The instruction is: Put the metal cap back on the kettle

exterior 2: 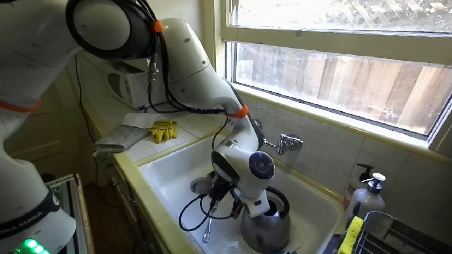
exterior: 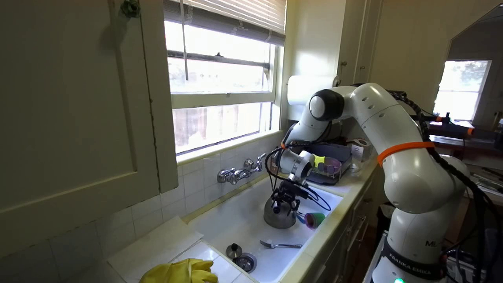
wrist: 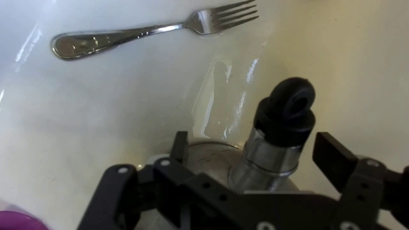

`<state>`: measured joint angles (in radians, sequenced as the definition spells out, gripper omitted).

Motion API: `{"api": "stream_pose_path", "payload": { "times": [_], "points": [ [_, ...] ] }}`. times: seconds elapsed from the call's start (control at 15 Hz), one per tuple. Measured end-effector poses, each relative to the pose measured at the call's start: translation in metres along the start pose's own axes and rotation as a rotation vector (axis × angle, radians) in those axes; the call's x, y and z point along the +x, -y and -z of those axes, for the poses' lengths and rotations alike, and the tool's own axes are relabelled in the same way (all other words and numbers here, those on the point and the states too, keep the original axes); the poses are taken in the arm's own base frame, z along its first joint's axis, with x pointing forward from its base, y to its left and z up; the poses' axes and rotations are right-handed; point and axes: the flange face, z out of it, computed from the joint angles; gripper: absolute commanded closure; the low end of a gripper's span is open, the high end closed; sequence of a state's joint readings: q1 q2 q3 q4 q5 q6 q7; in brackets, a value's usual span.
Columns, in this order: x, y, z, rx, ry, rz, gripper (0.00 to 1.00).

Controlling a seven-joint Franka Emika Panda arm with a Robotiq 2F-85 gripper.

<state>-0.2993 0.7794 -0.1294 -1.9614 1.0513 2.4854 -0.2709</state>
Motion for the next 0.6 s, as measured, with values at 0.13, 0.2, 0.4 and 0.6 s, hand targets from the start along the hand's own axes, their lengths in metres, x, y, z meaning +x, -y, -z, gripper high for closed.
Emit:
{"api": "stream_pose_path", "payload": {
  "times": [0.13, 0.2, 0.4, 0.6],
  "points": [
    [-0.002, 0.004, -0.001, 0.003, -0.004, 0.024, 0.00],
    [-0.003, 0.006, -0.001, 0.005, -0.003, 0.034, 0.00],
    [-0.006, 0.009, -0.001, 0.007, -0.004, 0.056, 0.00],
    [-0.012, 0.008, 0.005, 0.002, -0.015, 0.068, 0.00]
  ]
}}
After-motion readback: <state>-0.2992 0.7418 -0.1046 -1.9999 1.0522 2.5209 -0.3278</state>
